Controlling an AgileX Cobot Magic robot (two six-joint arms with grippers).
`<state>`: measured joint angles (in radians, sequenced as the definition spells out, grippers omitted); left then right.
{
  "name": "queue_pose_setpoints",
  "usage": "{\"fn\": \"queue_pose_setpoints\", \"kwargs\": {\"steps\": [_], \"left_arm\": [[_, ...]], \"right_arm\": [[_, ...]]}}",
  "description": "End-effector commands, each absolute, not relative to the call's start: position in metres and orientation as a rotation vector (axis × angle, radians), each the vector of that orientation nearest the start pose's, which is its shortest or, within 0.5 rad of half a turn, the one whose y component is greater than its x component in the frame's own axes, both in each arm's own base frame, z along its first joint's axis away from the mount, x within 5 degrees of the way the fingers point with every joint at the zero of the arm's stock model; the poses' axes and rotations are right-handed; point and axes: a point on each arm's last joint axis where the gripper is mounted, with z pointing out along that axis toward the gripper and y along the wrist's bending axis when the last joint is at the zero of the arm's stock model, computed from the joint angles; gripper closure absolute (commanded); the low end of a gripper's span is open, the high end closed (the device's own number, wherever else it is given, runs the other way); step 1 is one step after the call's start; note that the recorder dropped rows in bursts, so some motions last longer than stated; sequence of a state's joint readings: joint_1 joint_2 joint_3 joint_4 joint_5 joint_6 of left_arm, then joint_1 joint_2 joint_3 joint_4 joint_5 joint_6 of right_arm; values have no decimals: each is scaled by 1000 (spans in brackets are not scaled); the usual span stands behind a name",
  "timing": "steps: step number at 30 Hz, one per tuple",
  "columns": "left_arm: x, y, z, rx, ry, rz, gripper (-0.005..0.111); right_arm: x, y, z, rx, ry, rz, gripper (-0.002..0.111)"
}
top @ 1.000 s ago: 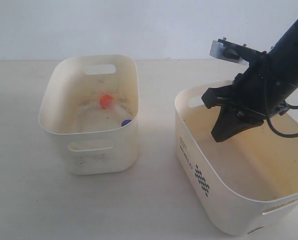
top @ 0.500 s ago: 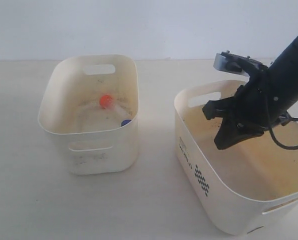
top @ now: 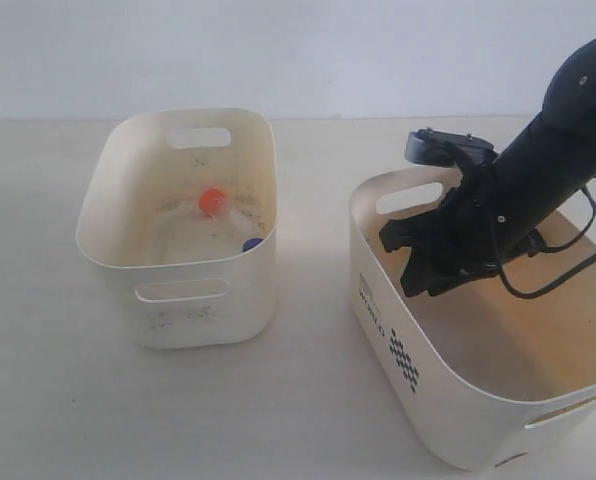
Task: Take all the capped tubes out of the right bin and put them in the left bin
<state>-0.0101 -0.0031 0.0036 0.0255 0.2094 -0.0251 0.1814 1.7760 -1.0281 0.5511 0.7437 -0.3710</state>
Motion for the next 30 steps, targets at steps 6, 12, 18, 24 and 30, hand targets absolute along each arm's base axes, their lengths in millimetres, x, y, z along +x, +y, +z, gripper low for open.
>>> {"fn": "queue_pose_setpoints", "kwargs": {"steps": [6,12,18,24,30], "left_arm": [[56,0,195,-10,1686,-18,102],[56,0,195,-10,1686,-18,102],[56,0,195,-10,1686,-18,102],[56,0,195,-10,1686,-18,102],[56,0,195,-10,1686,-18,102]], "right_arm": [[330,92,166,-384,2892,603,78],[331,92,160,-407,2911,613,65],[329,93,159,-417,2928,627,50],[324,93,174,-434,2914,648,54],[314,92,176,-457,2933,653,54]]}}
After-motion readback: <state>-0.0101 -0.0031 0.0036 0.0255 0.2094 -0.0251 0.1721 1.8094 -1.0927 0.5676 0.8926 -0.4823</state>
